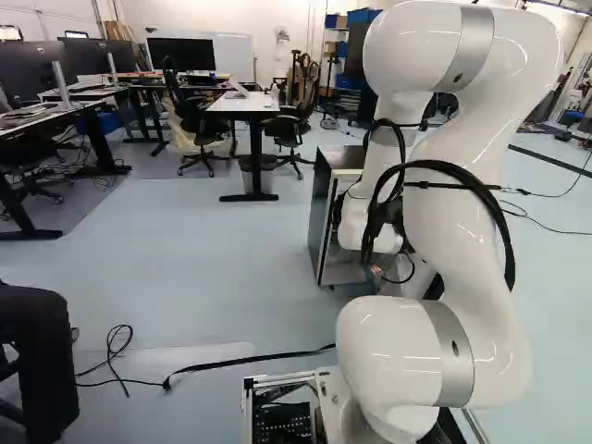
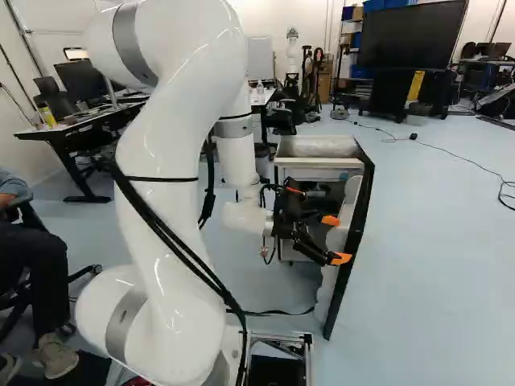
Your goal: Open the fridge door
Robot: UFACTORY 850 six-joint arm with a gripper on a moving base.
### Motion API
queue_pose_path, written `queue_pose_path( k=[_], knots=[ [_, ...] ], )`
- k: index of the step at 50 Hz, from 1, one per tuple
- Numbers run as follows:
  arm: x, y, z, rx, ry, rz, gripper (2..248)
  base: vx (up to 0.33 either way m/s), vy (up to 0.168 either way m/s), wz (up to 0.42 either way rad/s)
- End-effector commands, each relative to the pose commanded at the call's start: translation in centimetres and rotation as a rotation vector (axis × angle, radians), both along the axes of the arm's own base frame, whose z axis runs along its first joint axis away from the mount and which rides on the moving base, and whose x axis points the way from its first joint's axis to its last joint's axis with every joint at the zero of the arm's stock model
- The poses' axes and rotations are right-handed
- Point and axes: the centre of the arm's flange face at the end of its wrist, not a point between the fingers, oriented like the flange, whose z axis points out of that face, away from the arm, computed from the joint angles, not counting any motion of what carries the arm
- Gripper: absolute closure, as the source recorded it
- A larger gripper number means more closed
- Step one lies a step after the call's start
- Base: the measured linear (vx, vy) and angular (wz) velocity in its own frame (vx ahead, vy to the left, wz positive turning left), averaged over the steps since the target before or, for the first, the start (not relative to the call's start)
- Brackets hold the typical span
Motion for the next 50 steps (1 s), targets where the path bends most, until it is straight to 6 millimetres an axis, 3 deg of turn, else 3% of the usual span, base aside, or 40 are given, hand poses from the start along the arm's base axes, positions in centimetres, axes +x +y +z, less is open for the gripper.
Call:
queue_pose_path(
  k=[17, 50],
  knots=[
    [1.2, -1.6, 0.2, -0.040, -0.022, -0.034, 3, 0.000, 0.000, 0.000],
    [1.7, -8.3, 0.4, -0.091, -0.065, -0.197, 3, 0.000, 0.000, 0.000]
  ],
)
